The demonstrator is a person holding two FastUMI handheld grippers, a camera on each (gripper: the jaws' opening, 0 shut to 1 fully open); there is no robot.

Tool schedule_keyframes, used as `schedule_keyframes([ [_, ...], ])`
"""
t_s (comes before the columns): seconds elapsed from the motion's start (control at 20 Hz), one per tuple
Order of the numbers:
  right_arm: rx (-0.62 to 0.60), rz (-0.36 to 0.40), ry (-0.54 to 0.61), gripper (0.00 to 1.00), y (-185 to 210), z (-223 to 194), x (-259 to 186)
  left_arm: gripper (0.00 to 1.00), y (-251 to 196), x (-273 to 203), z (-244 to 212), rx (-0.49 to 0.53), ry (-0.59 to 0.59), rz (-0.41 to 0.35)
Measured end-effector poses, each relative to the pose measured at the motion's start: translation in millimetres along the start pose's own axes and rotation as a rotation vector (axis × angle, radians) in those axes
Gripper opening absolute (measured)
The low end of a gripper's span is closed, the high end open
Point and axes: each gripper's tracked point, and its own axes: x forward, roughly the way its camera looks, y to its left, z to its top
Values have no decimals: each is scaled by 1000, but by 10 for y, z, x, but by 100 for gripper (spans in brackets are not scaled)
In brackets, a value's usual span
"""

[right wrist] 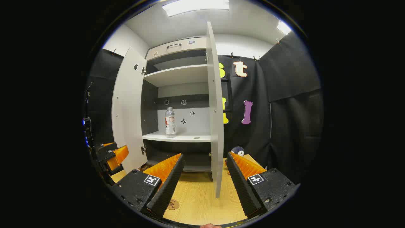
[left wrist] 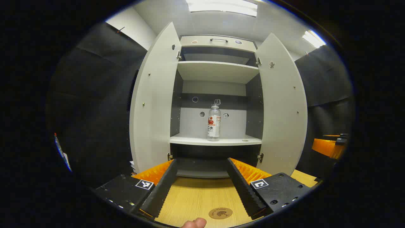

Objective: Grasp the bottle in the cabinet with the left hand and place it on the coaster, then close the right door with the right hand and the left door with the left hand.

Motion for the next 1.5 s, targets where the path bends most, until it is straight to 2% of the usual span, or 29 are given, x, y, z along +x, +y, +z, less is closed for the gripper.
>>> schedule_keyframes([
  [0.1,8,3,-5,83,-5,13,31,95,4,41,11,-16,-7,2],
  [0.45,-8,16,-9,83,46,8,71,94,182,81,20,38,-20,38],
  [0.5,-10,21,-9,83,70,9,72,97,198,79,19,41,-18,43],
  [0.55,-12,25,-9,83,93,9,67,94,218,79,6,44,-17,47],
  [0.65,-16,30,-3,83,113,-7,71,94,218,81,-2,45,-16,45],
  [0.7,-17,33,-2,83,119,-15,67,97,215,82,0,47,-15,42],
  [0.75,-15,32,-4,83,119,-12,71,94,224,76,1,50,-17,42],
  [0.8,-15,30,-4,83,120,-3,60,97,223,71,2,53,-18,42],
  [0.9,-15,29,0,83,124,-25,57,97,211,58,0,56,-17,38],
  [0.95,-15,29,-1,83,121,-16,45,94,204,55,0,54,-17,35],
  [1.35,-11,23,-4,83,109,9,8,94,136,15,48,61,-26,16],
  [1.4,-10,24,-2,83,104,9,6,97,139,10,47,62,-25,16],
  [1.45,-9,24,0,83,106,3,4,94,138,3,43,62,-24,16],
  [1.5,-7,24,1,83,104,5,-5,97,132,-7,40,60,-24,15],
])
